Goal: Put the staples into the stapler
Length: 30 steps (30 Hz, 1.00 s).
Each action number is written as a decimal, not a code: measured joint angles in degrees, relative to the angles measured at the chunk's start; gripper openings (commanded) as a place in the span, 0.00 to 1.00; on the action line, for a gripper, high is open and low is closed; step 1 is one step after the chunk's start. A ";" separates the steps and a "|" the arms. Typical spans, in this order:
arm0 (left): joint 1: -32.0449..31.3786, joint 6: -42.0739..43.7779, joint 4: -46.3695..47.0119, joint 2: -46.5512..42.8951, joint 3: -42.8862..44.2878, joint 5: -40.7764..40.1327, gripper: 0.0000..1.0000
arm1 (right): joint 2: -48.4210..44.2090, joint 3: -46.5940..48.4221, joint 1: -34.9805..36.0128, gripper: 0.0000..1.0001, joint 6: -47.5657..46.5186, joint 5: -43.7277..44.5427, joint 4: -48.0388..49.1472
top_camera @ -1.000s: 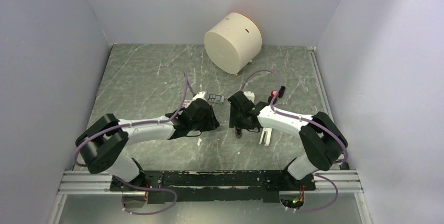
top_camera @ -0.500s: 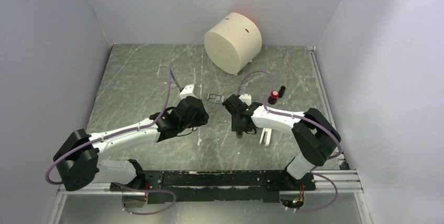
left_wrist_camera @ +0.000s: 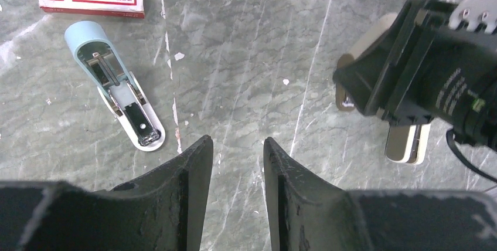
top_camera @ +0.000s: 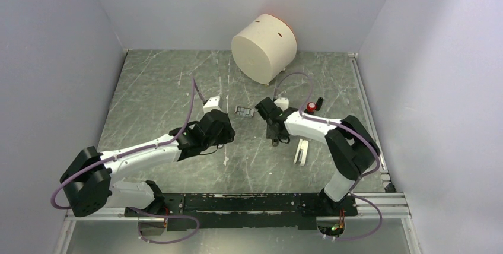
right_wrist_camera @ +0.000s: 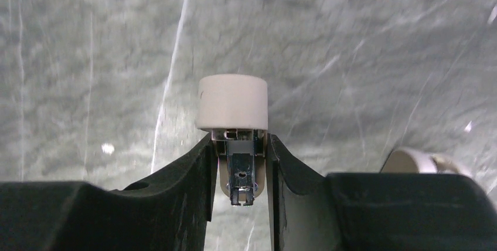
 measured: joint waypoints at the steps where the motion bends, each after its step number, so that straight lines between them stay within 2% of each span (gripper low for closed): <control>1: 0.00 0.00 -0.02 -0.04 0.00 0.07 0.43 | 0.52 0.44 -0.90 0.30 -0.76 0.00 0.68; 6: 0.00 0.50 -0.26 -0.59 0.00 0.31 0.43 | 2.73 2.29 -4.39 0.35 -4.63 -0.17 3.63; 11: 0.00 1.07 -0.76 -1.07 0.00 0.39 0.45 | 3.21 2.69 -5.51 0.52 -7.10 -0.07 5.55; 14: 0.00 1.55 -0.90 -1.07 0.00 0.83 0.48 | 2.69 2.60 -5.77 0.57 -7.74 0.09 5.44; 21: 0.00 2.82 -0.76 -1.25 0.00 2.56 0.51 | -8.79 0.96 -5.95 0.60 -6.78 0.83 1.42; 25: 0.00 3.85 0.59 -2.10 0.00 4.72 0.61 | -17.84 -2.10 -8.15 0.59 -2.51 2.78 -2.47; 30: 0.00 6.51 5.18 -1.81 0.00 11.19 0.81 | -29.55 -12.96 -17.75 0.56 2.27 3.28 -6.51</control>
